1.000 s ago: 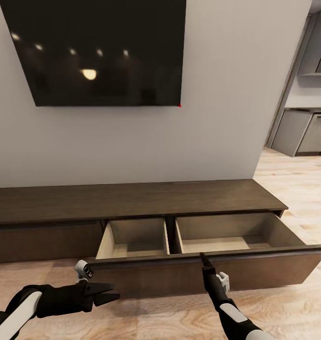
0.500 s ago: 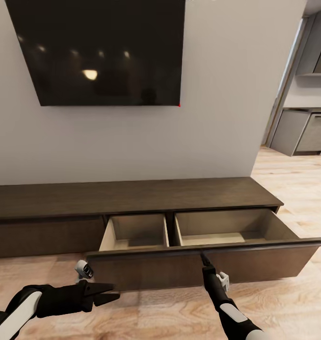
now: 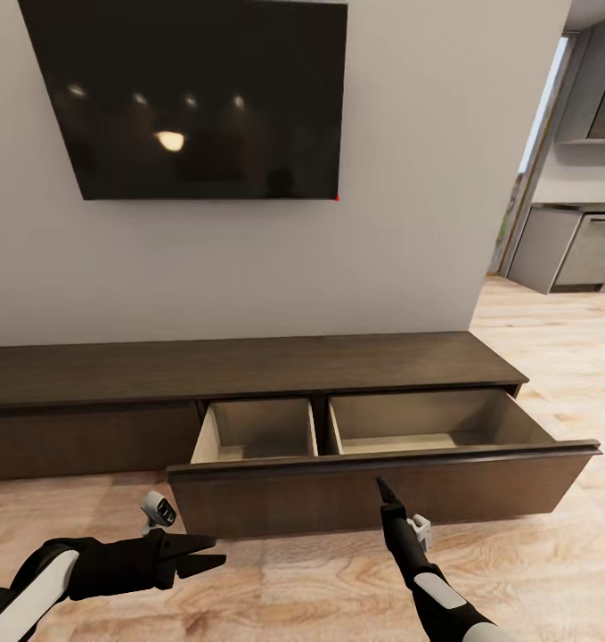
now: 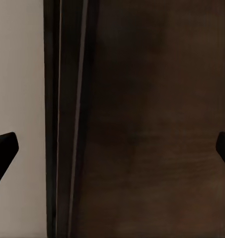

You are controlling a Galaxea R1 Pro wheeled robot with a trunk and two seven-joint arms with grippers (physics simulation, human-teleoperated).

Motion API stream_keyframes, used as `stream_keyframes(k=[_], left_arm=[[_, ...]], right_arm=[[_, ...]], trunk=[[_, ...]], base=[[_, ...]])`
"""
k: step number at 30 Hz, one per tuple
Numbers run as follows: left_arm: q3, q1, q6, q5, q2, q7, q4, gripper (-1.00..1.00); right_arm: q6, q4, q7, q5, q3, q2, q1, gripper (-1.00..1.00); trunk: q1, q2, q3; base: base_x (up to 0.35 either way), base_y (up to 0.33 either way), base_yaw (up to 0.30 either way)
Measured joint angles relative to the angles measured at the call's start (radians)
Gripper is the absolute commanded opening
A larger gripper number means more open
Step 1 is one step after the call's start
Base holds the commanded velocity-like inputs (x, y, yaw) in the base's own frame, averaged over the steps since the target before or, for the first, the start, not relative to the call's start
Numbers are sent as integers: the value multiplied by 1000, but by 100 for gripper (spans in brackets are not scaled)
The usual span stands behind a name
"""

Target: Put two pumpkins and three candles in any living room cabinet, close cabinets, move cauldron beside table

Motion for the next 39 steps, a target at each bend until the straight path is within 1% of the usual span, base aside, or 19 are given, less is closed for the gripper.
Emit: stream_keyframes(k=[3, 5, 9, 14, 18, 21, 22, 24, 28, 35, 38, 39], left_arm=[[0, 0, 0, 0, -1, 0, 0, 100], [0, 0, 0, 1, -1, 0, -1, 100], [0, 0, 1, 2, 3, -1, -3, 100], [1, 0, 1, 2, 6, -1, -2, 100], [1, 0, 1, 2, 6, -1, 0, 100], [2, 0, 1, 2, 6, -1, 2, 100], [2, 0, 1, 2, 6, -1, 2, 100], [3, 0, 1, 2, 6, -1, 2, 100], [2, 0, 0, 2, 5, 0, 2, 100], [3, 0, 1, 2, 6, 0, 2, 100], [3, 0, 1, 2, 6, 0, 2, 100], [3, 0, 1, 2, 6, 0, 2, 100]], right_arm=[[8, -1, -12, -2, 0, 0, 0, 100], [20, -1, -59, -1, 0, -1, 0, 100], [38, -4, -90, 0, -1, -6, 1, 100], [168, 9, -103, 3, 0, -9, 11, 100], [244, 95, -145, 4, 0, -9, 16, 100], [277, 169, -177, 6, 3, -8, 19, 100], [280, 180, -180, 5, 3, -8, 21, 100], [285, 208, -188, 5, 13, -7, 28, 100], [284, 226, -196, 5, 36, -5, 44, 100], [290, 231, -190, 6, 43, -10, 50, 100], [290, 234, -193, 50, 43, -10, 51, 100], [288, 236, -195, 76, 42, -10, 51, 100]], trunk=[[0, 0, 0], [-1, 0, 8], [-3, 1, 23], [-5, 3, 42], [-7, 3, 58], [-8, 4, 69], [-9, 4, 73], [-16, 18, 80], [-31, 46, 92], [-58, 95, 114], [-70, 116, 124], [-74, 123, 127]], base=[[0, 0, 0], [0, 0, 0], [0, 0, 0], [0, 0, 0], [0, 0, 0], [0, 0, 0], [0, 0, 0], [0, 0, 0], [0, 0, 0], [0, 0, 0], [0, 0, 0], [0, 0, 0]])
